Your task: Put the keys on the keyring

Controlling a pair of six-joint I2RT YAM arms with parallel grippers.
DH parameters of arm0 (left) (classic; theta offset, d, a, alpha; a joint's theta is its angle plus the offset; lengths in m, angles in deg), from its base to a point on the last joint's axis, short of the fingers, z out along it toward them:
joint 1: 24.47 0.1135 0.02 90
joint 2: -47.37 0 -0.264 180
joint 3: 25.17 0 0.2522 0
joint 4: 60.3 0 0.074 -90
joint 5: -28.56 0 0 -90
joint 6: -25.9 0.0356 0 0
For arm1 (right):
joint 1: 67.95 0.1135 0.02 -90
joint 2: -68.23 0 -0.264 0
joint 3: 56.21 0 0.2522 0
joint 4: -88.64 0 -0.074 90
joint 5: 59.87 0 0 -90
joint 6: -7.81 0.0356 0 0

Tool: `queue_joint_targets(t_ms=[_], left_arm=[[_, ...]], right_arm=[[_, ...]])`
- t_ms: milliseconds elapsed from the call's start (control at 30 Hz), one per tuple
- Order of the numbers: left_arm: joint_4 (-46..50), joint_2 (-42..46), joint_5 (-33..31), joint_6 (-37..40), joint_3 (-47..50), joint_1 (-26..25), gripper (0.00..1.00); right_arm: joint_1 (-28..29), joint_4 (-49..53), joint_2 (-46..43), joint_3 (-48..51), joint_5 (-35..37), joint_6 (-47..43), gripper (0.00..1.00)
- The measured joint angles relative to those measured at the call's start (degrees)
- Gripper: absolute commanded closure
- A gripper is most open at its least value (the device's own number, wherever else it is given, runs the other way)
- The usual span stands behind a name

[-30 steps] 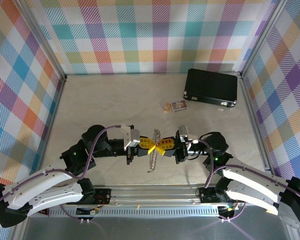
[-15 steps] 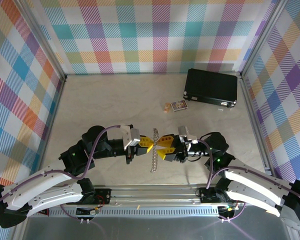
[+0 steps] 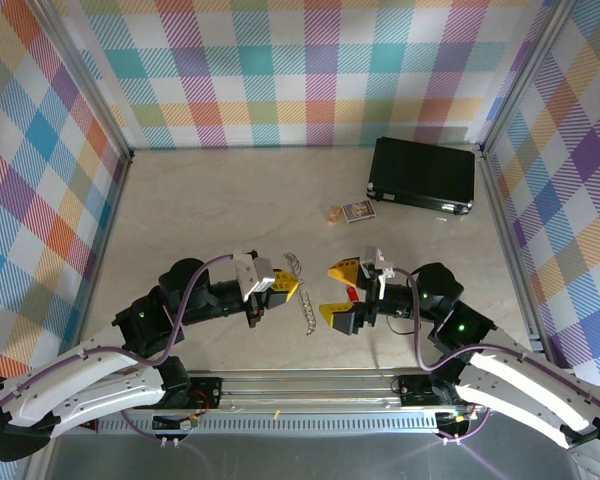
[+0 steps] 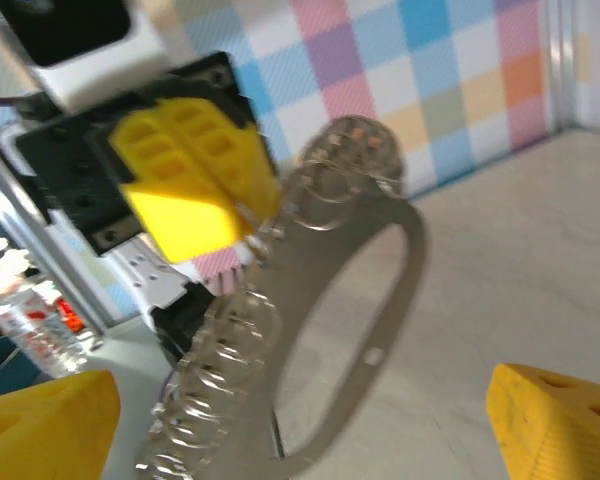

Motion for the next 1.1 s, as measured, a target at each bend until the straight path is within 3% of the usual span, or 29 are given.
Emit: queue_joint_targets(t_ms=[300,500,700,1100], left_arm=[[-0.74,0.98,-0.42,-0.61,3.98,0.0,1.0],[-2.05,3.48,-1.46,-2.54,7.91,0.0,1.0],[-3.19,4.15,-1.46,-3.78,9.2,0.0,1.0],[-5.55,3.48,-1.42,-4.79,11.3,-0.02,1.0]], right_arm=[[-2.29,24.24,3.06,-5.77,13.0,7.56,0.06],[-7.37,35.85,6.86,-6.32,15.08,12.63,0.09],[-14.75,38.53,13.27,-5.53,12.61,14.38,0.13],[-18.84,35.54,24.52,-2.84,10.34,14.53,0.35]])
